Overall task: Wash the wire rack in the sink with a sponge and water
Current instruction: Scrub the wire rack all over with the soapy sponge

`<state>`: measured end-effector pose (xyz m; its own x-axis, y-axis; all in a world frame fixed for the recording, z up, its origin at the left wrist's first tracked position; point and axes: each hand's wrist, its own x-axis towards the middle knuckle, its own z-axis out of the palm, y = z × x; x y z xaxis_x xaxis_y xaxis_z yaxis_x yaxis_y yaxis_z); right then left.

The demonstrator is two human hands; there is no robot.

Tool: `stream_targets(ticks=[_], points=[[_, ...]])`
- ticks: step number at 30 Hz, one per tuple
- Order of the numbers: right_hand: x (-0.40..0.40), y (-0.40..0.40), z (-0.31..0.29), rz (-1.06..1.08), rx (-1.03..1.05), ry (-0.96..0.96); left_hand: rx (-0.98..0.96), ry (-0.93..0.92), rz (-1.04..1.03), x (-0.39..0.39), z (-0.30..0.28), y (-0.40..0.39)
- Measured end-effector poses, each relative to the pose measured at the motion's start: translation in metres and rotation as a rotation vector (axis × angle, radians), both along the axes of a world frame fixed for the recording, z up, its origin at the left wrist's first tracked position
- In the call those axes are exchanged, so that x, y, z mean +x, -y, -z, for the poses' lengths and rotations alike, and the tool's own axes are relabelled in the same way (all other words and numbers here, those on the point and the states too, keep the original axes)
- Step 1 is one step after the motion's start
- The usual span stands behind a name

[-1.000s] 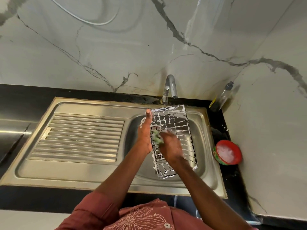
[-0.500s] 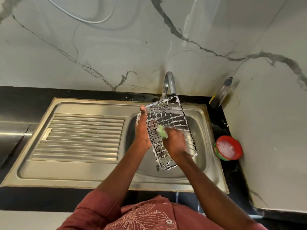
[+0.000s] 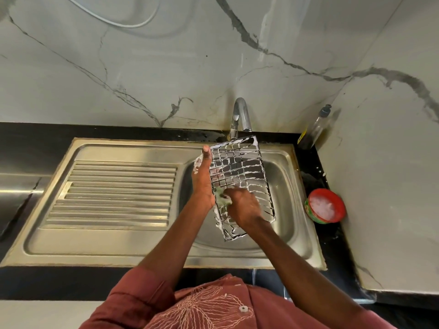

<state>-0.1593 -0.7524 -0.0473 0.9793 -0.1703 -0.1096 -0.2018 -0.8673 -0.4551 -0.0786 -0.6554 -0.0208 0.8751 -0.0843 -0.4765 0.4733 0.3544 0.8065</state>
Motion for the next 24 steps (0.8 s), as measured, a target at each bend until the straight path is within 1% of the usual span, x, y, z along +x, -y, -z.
stream_targets(ticks=[1, 3, 4, 6, 8, 12, 14, 16, 18, 19, 20, 21, 24], points=[[-0.001, 0.006, 0.001, 0.079, -0.053, -0.005, 0.022, 0.007, 0.009, 0.000, 0.002, -0.002], [-0.005, 0.017, 0.003, 0.222, -0.148, 0.050, 0.011, -0.002, 0.020, 0.001, 0.004, -0.005], [-0.006, 0.019, 0.004, 0.254, -0.161, 0.058, -0.015, -0.017, 0.025, 0.001, 0.004, -0.006], [-0.008, 0.017, 0.006, 0.273, -0.104, 0.042, -0.038, -0.039, 0.037, 0.000, 0.010, -0.005], [-0.004, 0.010, 0.005, 0.220, 0.012, 0.004, -0.004, -0.056, 0.024, 0.002, 0.018, -0.003], [-0.003, -0.014, 0.005, 0.005, 0.202, -0.107, 0.004, -0.047, 0.019, 0.003, 0.009, -0.004], [-0.003, -0.009, 0.008, 0.010, 0.147, -0.119, 0.034, -0.003, 0.002, -0.001, 0.000, -0.007], [-0.004, 0.005, 0.007, 0.087, -0.023, -0.114, 0.052, 0.028, -0.012, -0.004, -0.005, -0.010], [-0.006, 0.016, 0.003, 0.169, -0.171, -0.034, 0.028, 0.017, -0.010, -0.004, -0.007, -0.011], [-0.007, 0.018, 0.003, 0.181, -0.205, -0.016, 0.023, 0.007, -0.006, -0.004, -0.007, -0.011], [-0.008, 0.017, 0.003, 0.167, -0.225, -0.039, 0.023, 0.005, -0.008, -0.004, -0.007, -0.011], [-0.007, 0.014, 0.004, 0.141, -0.200, -0.078, 0.040, 0.003, -0.018, -0.004, -0.007, -0.010], [-0.006, 0.003, 0.014, 0.049, -0.014, -0.211, 0.055, 0.010, -0.072, -0.005, -0.008, -0.008]])
